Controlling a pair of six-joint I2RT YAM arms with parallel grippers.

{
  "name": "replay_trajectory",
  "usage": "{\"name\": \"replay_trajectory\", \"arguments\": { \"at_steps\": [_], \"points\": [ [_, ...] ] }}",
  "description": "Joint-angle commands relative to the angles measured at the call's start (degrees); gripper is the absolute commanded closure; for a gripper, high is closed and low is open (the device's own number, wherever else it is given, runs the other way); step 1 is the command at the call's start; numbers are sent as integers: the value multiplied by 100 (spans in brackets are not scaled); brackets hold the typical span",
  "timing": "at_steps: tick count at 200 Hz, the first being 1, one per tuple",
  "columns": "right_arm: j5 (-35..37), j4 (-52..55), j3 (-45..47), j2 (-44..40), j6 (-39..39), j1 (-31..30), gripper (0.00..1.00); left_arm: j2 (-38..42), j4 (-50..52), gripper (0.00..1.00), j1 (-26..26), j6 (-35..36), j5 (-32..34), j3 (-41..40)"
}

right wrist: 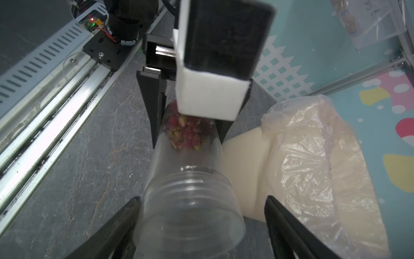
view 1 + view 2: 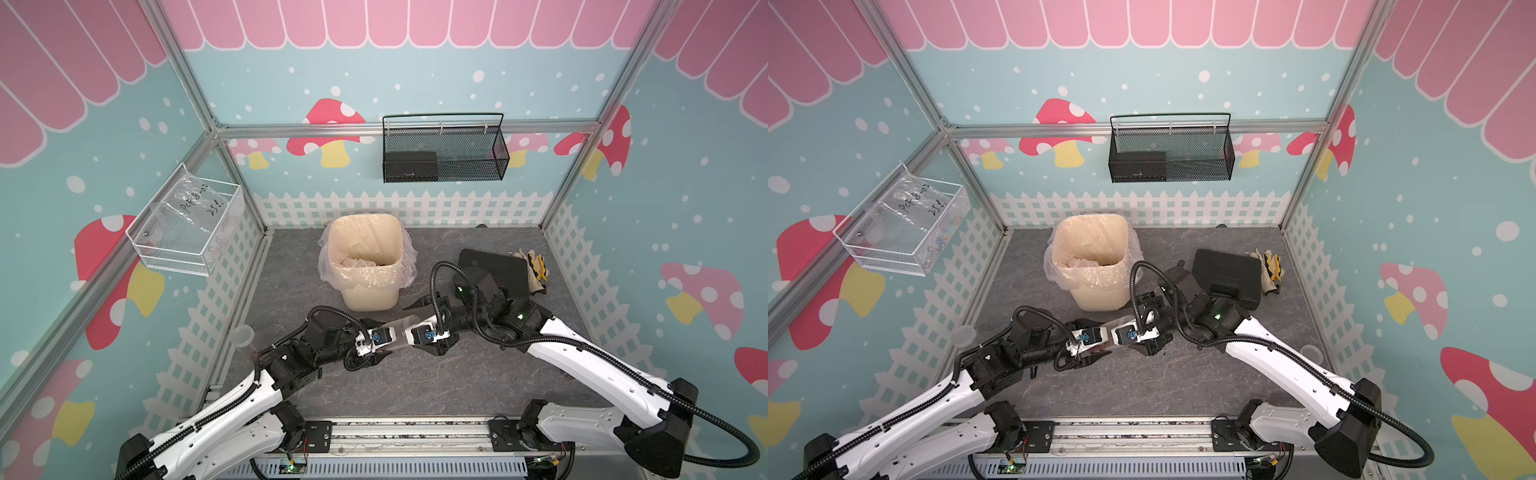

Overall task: Empty the moldy dried flower tea in the jars
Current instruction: Unscrew the lid from the jar.

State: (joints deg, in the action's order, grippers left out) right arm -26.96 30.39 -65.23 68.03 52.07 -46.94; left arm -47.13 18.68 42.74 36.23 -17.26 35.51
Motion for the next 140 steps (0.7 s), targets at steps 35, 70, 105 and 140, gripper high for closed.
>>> {"name": "replay_trajectory", "arguments": {
  "at_steps": [35,70,105,140],
  "points": [
    [-1019,-508,39,-533,-1002,9,0,122,-377,80,308,-134,-154,-172],
    [-1898,-904,188,-1140,-2297,10,0,135,-845,81,340,-554,-40,-297],
    [-1426,-1854,561,-1564,-4840,9,7,334,-1302,81,340,-635,421,-526],
    [550,-515,-223,-979,-7339,14,11,432,-1089,81,347,-486,775,-483]
  ]
}}
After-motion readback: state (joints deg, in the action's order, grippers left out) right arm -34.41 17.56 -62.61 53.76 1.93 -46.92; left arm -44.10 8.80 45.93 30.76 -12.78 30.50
